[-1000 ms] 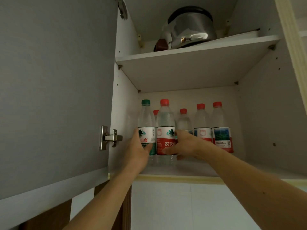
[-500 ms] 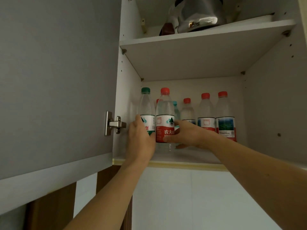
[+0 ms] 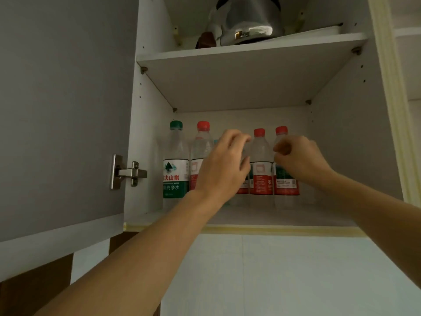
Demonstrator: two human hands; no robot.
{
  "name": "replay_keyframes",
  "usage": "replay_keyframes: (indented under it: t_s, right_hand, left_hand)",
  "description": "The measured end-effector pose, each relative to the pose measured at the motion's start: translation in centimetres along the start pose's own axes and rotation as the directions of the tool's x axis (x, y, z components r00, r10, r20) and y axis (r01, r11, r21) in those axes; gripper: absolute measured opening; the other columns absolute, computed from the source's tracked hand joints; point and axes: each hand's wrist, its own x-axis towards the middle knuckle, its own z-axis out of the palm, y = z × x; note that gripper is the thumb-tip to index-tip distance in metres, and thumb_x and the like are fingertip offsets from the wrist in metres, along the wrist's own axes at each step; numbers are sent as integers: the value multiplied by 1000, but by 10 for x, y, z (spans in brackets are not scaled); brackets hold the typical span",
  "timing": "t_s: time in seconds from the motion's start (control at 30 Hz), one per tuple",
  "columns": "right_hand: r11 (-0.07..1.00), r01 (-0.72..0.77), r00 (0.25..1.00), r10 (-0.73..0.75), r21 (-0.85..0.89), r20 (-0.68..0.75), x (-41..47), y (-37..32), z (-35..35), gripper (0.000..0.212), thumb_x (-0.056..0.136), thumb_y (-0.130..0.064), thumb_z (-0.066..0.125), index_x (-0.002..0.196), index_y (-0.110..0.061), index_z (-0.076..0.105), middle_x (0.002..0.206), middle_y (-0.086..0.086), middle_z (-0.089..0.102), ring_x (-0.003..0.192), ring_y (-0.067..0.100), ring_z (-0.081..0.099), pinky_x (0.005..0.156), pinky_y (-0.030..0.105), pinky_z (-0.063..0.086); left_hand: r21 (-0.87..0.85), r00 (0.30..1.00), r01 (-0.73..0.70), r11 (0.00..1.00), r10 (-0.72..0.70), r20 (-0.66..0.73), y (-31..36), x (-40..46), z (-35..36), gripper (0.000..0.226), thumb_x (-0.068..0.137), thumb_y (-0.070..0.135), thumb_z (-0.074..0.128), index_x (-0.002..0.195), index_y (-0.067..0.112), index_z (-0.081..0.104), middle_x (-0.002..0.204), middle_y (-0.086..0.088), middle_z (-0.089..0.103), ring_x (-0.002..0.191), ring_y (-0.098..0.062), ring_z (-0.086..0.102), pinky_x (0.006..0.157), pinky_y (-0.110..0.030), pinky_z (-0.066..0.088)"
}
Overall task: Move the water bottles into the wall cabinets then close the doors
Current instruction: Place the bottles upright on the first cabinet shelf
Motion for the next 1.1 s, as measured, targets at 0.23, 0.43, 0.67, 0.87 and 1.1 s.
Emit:
replay_keyframes:
  t_s: [0.23,0.43,0.67,0.87,1.1]
  right_hand:
    - [960,-259,934,276,-104,228,30,38,-6,64,85,-23,81,132,-19,38,122,12,52,98,26,59,70,36,58]
    - [944,-331,897,316,-6,310,33,69,11,63,80,-31,86,121,-15,42,115,11,62,99,30,69,79,51,63]
    - [949,-312,901,306,-28,307,34,75,19,69,78,-29,88,129,-11,45,122,13,61,108,31,66,88,50,60]
    - [951,-307,897,301,-33,324,38,81,24,65,81,-26,85,129,-9,46,125,14,61,112,31,64,93,49,58]
    - [954,-301,897,289,-17,334,39,84,26,60,83,-24,84,129,-8,48,122,14,63,109,31,66,92,49,58]
  left_hand:
    - [88,875,176,980,-197,443,-23,41,68,97,84,41,80,156,29,16,150,-7,33,131,-28,46,99,-45,51]
    - [125,758,183,975,-221,614,-36,59,103,128,77,40,86,150,53,-18,154,-14,32,140,-37,39,106,-55,47]
    - [250,790,27,968,-174,588,-54,75,127,132,66,63,83,153,48,-14,153,-16,33,144,-37,24,114,-52,22]
    - [306,837,-10,952,-160,524,-66,73,142,129,62,73,78,154,46,-9,152,-13,36,141,-36,25,116,-53,14]
    - [269,845,20,963,-160,510,-63,67,152,125,68,65,79,158,41,-4,153,-13,32,145,-34,19,118,-51,10]
